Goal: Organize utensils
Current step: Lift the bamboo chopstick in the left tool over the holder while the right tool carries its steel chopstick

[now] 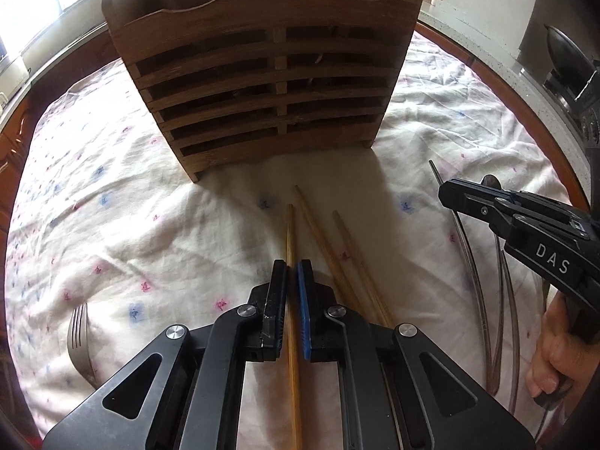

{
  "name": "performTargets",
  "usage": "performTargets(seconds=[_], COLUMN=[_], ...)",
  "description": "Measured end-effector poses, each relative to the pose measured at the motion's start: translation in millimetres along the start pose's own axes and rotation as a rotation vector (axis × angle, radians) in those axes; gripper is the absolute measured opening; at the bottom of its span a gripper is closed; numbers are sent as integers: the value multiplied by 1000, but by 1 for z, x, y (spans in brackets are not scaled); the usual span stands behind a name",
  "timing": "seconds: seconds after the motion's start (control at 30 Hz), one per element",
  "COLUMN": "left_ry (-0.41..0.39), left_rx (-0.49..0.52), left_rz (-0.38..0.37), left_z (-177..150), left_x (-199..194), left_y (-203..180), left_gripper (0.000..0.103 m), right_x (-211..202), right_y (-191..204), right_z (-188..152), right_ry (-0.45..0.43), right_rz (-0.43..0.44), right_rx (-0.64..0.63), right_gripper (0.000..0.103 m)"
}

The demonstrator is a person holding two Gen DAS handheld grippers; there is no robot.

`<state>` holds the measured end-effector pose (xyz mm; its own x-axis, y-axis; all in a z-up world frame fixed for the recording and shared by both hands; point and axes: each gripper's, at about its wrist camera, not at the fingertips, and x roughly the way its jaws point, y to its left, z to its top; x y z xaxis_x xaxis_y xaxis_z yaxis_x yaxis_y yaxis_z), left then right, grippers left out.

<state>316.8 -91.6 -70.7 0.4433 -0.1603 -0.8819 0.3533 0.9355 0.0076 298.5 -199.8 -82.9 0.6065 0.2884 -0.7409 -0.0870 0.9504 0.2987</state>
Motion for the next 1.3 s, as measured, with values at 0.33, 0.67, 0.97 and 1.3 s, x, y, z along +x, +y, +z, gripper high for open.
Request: performTargets(seconds=[0.33, 0.67, 0.97, 1.3], left_ry=[-38, -273, -394, -432], left_rx=[-22, -181, -266, -268], left_rz=[-37, -172, -254, -256], left_z=[-5, -34, -47, -56], left_x=[-10, -99, -157, -180], left_y=[6, 44, 61, 61], left_gripper=[5, 5, 5, 5], right_x=[-19, -69, -119, -150], right_y=[1, 19, 41, 53], right_z=[2, 1, 3, 6], right_ry=[-33, -124, -228, -300], right_rz=[25, 83, 118, 134], right_rx=[10, -13, -58, -90], right_gripper=[6, 5, 5, 4])
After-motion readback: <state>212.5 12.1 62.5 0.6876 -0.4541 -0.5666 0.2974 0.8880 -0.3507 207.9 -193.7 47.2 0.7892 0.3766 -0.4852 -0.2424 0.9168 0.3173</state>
